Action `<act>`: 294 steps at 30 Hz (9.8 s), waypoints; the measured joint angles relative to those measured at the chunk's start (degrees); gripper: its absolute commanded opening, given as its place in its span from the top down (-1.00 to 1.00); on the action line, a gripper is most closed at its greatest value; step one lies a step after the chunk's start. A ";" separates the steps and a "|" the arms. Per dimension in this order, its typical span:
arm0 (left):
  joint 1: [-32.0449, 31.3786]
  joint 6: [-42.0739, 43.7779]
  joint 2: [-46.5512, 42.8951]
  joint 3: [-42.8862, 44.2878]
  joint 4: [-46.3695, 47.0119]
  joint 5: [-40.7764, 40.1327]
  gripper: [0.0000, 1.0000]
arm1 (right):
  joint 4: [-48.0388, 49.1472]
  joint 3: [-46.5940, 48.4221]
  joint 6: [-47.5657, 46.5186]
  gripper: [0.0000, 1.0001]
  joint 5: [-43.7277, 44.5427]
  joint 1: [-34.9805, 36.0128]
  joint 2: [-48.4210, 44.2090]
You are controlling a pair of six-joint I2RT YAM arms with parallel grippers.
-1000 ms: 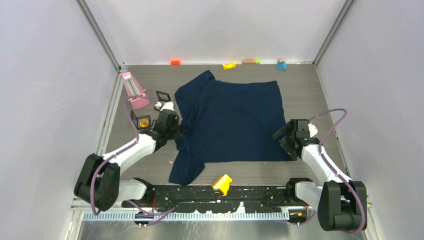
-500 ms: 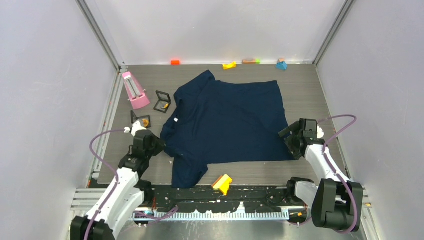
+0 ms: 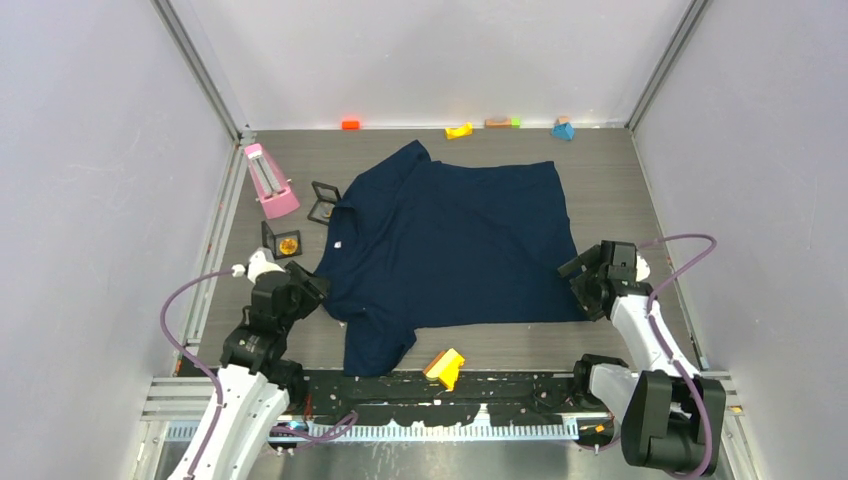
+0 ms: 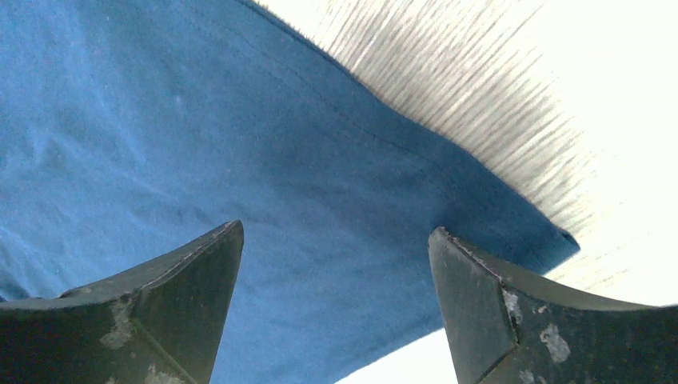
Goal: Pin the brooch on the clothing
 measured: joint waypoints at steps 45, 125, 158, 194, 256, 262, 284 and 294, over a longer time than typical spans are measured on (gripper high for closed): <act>0.02 10.01 25.97 -4.85 24.26 24.06 -0.62 | -3.48 -7.30 8.39 -0.82 -7.54 -0.04 -14.36; 10.32 38.80 77.42 43.89 4.09 -13.00 -0.42 | -11.39 4.04 -6.45 -0.71 -31.34 0.85 -23.43; 10.21 38.45 73.61 44.52 3.58 -13.94 -0.30 | -10.78 2.05 -6.43 -0.68 -31.54 0.85 -23.08; 10.54 38.23 80.30 47.54 0.00 -10.40 0.00 | -12.11 2.05 -8.11 -0.68 -31.80 0.85 -22.29; 3.96 42.40 77.13 48.37 -4.55 -9.31 1.00 | -12.35 1.66 -8.33 -0.65 -31.47 0.87 -21.16; 2.38 43.41 79.38 49.99 -5.53 -9.27 1.00 | -12.31 0.11 -8.70 -0.64 -31.23 0.87 -20.04; -4.83 40.00 57.88 48.04 -2.54 20.24 1.00 | -7.61 0.63 -9.62 -0.67 -39.60 1.44 -18.25; -4.92 27.80 46.69 36.81 15.21 49.44 1.00 | 13.33 2.16 3.72 -0.52 -42.01 16.61 -19.21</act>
